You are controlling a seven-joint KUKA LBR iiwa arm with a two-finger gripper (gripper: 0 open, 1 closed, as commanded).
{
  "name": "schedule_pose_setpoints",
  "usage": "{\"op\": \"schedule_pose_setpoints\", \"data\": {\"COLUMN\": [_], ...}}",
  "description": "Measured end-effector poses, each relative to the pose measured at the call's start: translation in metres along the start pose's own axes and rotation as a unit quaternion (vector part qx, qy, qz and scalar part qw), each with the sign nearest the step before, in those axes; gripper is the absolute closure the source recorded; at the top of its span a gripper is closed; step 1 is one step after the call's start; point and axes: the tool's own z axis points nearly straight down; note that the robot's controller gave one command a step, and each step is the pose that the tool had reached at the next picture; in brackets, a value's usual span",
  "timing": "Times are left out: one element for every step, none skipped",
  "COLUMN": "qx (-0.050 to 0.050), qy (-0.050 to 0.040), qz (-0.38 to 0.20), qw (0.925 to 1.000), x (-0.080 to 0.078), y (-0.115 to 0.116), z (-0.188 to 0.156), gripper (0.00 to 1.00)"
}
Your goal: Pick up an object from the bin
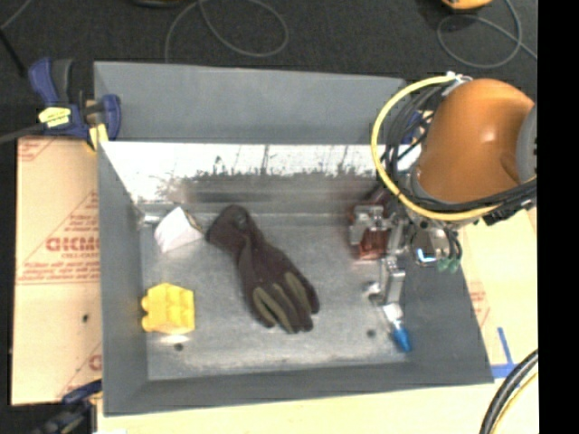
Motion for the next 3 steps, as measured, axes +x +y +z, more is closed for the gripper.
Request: {"op": "schedule_pose_setpoints", "data": {"qx": [0.003, 0.002, -0.001], "qy": [-0.0121, -0.0042, -0.0084], "qz": [-0.035, -0.021, 0.015], "qw": [0.9993, 0.9998, 0.9999], "x": [0.001, -0.003, 0.025], "y": [-0.021, 0.006, 0.043], "z": [0.018, 0.066, 0.077], "gripper": [0.0, 0.0, 0.0]}}
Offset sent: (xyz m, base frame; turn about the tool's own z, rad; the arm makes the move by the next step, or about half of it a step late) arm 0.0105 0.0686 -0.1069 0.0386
